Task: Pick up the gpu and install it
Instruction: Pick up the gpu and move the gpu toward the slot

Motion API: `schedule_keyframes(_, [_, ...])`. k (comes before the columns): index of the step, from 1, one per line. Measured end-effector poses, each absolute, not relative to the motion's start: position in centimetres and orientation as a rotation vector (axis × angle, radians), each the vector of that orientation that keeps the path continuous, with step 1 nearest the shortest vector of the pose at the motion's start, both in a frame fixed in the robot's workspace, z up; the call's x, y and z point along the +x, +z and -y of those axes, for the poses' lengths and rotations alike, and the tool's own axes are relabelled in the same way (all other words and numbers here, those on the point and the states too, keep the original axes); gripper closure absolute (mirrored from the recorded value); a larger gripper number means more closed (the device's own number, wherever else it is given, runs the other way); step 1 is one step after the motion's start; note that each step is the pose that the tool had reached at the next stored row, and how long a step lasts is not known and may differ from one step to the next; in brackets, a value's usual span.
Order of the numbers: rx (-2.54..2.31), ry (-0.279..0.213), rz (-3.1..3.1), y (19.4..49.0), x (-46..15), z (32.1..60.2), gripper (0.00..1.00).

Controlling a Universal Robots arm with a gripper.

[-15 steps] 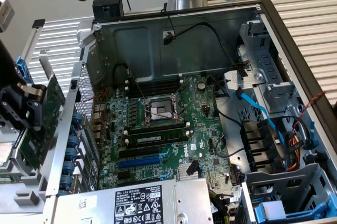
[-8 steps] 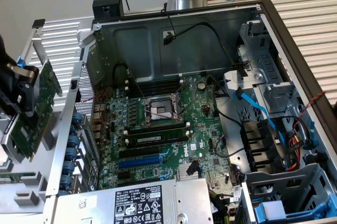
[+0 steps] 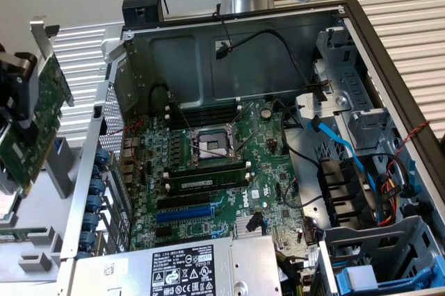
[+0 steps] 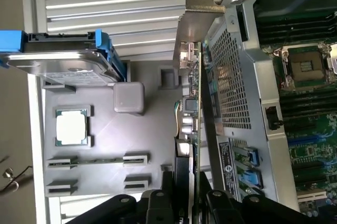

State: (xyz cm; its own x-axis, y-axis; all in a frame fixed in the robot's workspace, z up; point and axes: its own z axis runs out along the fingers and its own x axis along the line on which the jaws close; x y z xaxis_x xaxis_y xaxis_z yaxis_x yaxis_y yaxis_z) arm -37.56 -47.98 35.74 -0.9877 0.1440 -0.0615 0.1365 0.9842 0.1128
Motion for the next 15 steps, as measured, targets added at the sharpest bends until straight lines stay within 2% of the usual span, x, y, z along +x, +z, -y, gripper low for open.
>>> schedule_keyframes(5, [0.216,0.166,-3.06,37.9,-37.6,48.0,0.71])
schedule_keyframes(10, [0.216,0.166,-3.06,38.1,-37.6,48.0,0.71])
schedule_keyframes(15, [0.217,0.166,-3.06,40.3,-37.6,48.0,0.71])
